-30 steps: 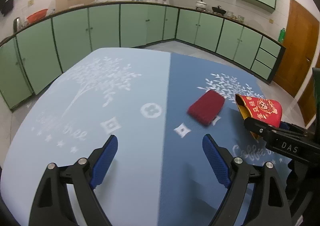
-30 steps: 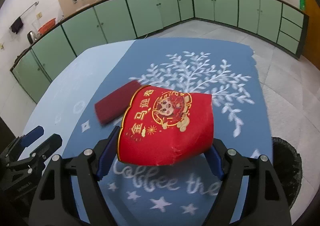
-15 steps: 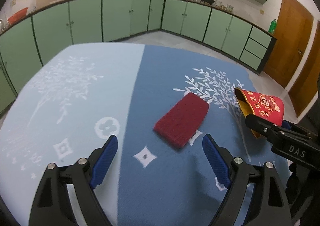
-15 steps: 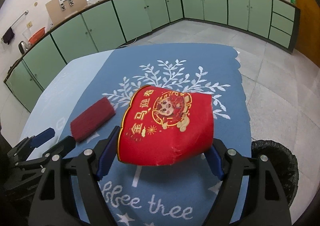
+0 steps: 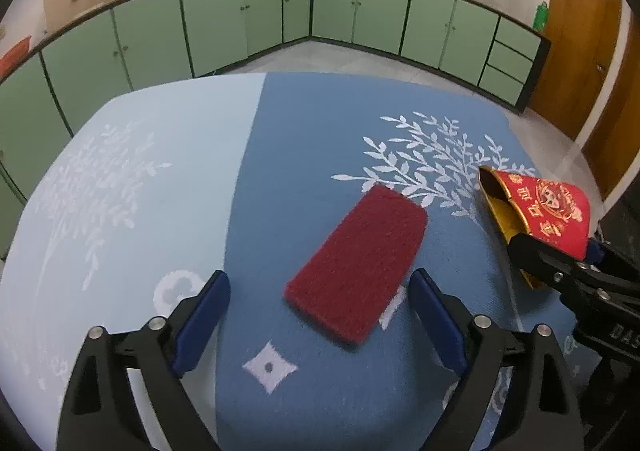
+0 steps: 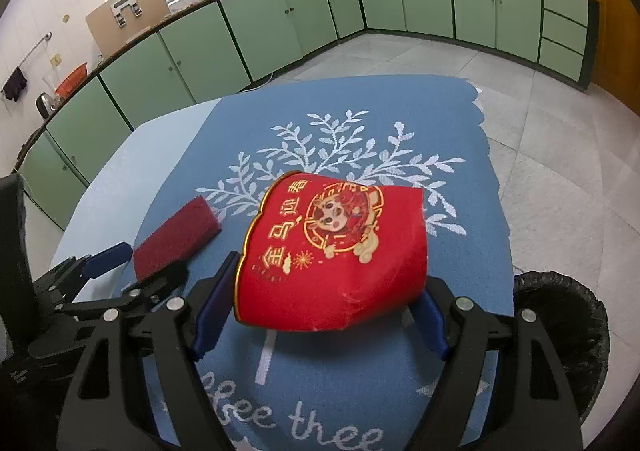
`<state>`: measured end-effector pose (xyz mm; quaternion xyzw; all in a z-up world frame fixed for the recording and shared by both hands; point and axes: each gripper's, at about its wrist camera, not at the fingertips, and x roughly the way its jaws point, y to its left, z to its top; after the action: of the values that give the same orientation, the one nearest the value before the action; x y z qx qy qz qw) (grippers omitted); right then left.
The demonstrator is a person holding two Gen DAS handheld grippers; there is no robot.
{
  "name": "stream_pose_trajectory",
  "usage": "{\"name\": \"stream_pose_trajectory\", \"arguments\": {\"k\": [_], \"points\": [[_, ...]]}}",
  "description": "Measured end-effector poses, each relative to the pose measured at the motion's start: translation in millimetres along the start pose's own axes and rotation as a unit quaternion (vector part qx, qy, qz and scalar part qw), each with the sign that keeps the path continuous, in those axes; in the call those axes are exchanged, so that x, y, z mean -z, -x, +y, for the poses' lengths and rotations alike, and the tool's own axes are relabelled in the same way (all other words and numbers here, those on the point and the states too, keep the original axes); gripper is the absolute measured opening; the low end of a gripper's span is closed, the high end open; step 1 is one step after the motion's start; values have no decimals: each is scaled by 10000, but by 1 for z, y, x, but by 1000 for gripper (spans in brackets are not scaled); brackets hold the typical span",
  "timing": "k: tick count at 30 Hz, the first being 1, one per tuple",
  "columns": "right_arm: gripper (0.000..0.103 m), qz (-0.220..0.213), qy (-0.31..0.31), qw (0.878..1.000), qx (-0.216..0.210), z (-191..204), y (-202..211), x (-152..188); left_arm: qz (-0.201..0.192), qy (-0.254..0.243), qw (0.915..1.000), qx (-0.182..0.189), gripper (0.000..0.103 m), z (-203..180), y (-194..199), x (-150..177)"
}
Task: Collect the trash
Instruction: 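Grasp the red paper cup with the right gripper while the left grasps the dark red sponge, then carry the sponge and red cup over the bin and release both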
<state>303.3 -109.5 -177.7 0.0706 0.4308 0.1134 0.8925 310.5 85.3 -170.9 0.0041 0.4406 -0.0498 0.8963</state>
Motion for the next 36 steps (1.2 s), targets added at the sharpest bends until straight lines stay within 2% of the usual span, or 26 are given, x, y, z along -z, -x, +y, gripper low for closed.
{"name": "stream_pose_trajectory", "arguments": {"k": [2, 6, 7, 14, 24, 36], "points": [[76, -3, -2, 10000, -8, 0, 1, 0, -2, -50, 10000, -41, 86, -2, -1, -1], [76, -7, -17, 10000, -8, 0, 2, 0, -140, -109, 9998, 19, 57, -3, 5, 0], [76, -6, -21, 10000, -8, -1, 3, 0, -168, -126, 9998, 17, 56, -5, 7, 0], [76, -88, 11, 10000, 23, -3, 13, -1, -382, 119, 9992, 52, 54, -4, 23, 2], [76, -262, 72, 9996, 34, -8, 42, 2, -655, 219, 9976, 97, 54, -11, 63, 6], [76, -482, 169, 9987, 31, -17, 94, 16, -930, 202, 9952, 214, 54, -41, 110, 16]]}}
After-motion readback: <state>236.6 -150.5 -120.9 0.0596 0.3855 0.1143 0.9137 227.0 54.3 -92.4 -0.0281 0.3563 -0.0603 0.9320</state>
